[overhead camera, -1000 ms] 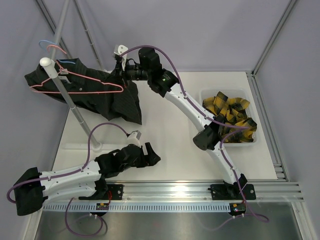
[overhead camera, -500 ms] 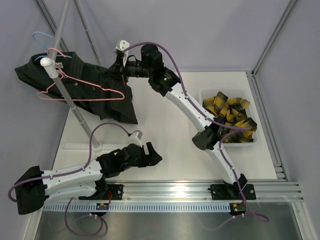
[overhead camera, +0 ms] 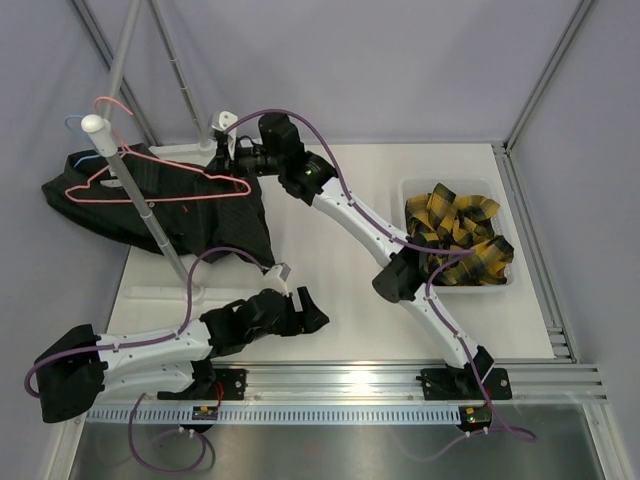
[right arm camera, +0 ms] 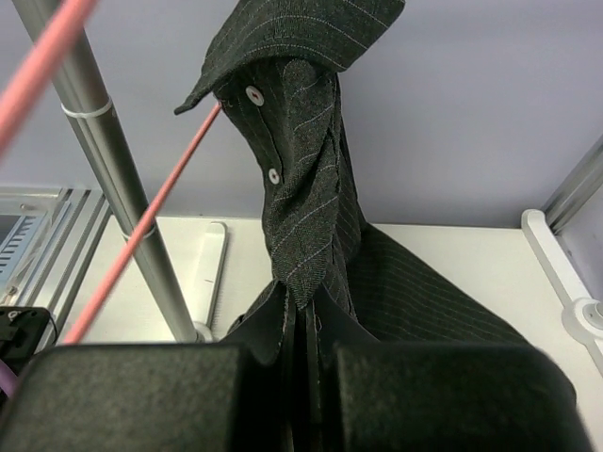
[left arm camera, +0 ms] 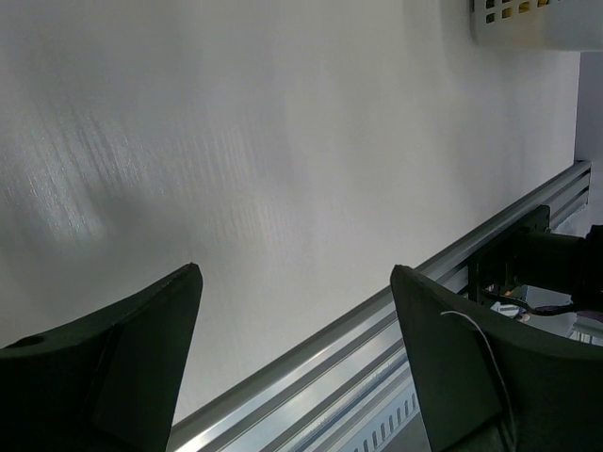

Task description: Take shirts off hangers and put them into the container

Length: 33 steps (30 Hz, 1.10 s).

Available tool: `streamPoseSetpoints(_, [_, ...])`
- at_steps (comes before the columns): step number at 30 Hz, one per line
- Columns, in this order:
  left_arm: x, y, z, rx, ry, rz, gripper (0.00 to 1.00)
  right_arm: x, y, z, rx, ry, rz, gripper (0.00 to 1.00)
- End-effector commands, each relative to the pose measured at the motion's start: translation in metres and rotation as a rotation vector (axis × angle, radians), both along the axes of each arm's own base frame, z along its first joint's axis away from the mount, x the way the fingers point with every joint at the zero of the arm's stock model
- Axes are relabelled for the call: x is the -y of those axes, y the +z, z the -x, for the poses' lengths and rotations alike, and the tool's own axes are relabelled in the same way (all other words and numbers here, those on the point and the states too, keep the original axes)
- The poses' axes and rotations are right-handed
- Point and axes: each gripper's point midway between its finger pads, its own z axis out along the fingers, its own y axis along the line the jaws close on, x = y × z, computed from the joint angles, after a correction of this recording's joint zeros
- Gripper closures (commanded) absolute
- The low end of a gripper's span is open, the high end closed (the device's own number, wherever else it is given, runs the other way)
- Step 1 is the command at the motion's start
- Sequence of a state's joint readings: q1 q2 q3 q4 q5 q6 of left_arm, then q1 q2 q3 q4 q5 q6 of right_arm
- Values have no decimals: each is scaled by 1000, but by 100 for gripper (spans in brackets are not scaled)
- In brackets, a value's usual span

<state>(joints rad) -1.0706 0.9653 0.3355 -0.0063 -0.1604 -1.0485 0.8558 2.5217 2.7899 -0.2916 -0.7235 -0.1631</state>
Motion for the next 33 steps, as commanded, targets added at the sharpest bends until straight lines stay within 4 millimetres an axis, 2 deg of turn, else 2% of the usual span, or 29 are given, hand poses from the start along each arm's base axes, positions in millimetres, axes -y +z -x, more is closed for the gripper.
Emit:
streamPoseSetpoints(1, [12, 10, -2, 22, -12, 69, 14, 1, 35, 8, 100, 6, -70, 100])
streamPoseSetpoints(4, [12, 10, -3, 25, -13, 59, 14, 0, 26, 1, 88, -29, -49, 100])
streamPoseSetpoints(6, [13, 11, -4, 26, -12, 53, 14, 4, 34, -15, 83, -130, -64, 100])
streamPoseSetpoints(7, [12, 10, -4, 23, -11, 46, 14, 4, 21, -23, 53, -169, -45, 100])
streamPoseSetpoints(8, [11, 9, -4, 22, -9, 41, 14, 14, 34, -37, 33, -237, -75, 100])
streamPoseSetpoints(9, [11, 8, -4, 21, -9, 35, 14, 19, 35, -46, 11, -283, -81, 100])
streamPoseSetpoints(10, [10, 8, -3, 21, -10, 27, 14, 24, 27, -58, -25, -332, -71, 100])
streamPoseSetpoints(11, [10, 8, -2, 22, -14, 21, 14, 41, 36, -76, -72, -417, -93, 100])
streamPoseSetpoints(12, [9, 9, -2, 30, -14, 13, 14, 52, 38, -86, -97, -462, -102, 100])
streamPoseSetpoints(13, [9, 12, -2, 38, -22, 8, 14, 60, 18, -97, -126, -505, -65, 100])
streamPoseSetpoints(14, [10, 14, 1, 46, -36, 0, 14, 81, 35, -108, -142, -586, -99, 100])
streamPoseSetpoints(15, [8, 15, -1, 64, -30, -24, 14, 90, 9, -116, -170, -642, -48, 100])
streamPoseSetpoints(16, [9, 20, 1, 76, -40, -45, 14, 104, 4, -124, -171, -712, -36, 100])
streamPoseSetpoints(17, [14, 22, 8, 93, -75, -63, 15, 122, 27, -123, -163, -752, -73, 100])
streamPoseSetpoints(18, [15, 25, 7, 130, -80, -94, 15, 141, 25, -131, -178, -801, -69, 100])
streamPoseSetpoints(19, [15, 24, 11, 141, -96, -130, 16, 156, 0, -134, -217, -848, -22, 100])
streamPoseSetpoints(20, [28, 34, 18, 166, -134, -140, 16, 176, 22, -128, -238, -881, -59, 100])
streamPoseSetpoints(21, [30, 39, 15, 204, -126, -173, 16, 198, -4, -131, -282, -933, -14, 100])
streamPoseSetpoints(22, [29, 37, 18, 209, -137, -220, 16, 211, -7, -128, -303, -951, -6, 100])
streamPoseSetpoints(23, [44, 58, 22, 238, -155, -205, 16, 235, 22, -116, -294, -999, -61, 100])
streamPoseSetpoints(24, [48, 56, 19, 262, -148, -258, 16, 252, -5, -108, -321, -1041, -6, 100])
streamPoseSetpoints(25, [49, 58, 20, 274, -160, -294, 16, 276, 19, -91, -304, -1084, -41, 100])
streamPoseSetpoints(26, [64, 80, 23, 301, -170, -264, 16, 287, 18, -81, -308, -1099, -26, 100])
streamPoseSetpoints(28, [72, 90, 22, 334, -199, -280, 15, 314, 25, -51, -319, -1134, -12, 100])
streamPoseSetpoints(29, [76, 98, 21, 350, -203, -270, 15, 326, 17, -37, -342, -1150, 29, 100])
streamPoseSetpoints(30, [80, 117, 17, 382, -199, -252, 14, 336, 5, -26, -358, -1164, 63, 100])
streamPoseSetpoints(31, [77, 127, 15, 396, -195, -245, 14, 355, 20, -2, -358, -1177, 42, 100])
streamPoseSetpoints(32, [77, 139, 11, 415, -187, -232, 13, 362, 24, 12, -355, -1165, 38, 100])
streamPoseSetpoints(33, [75, 150, 8, 446, -194, -233, 13, 369, 15, 25, -365, -1154, 57, 100])
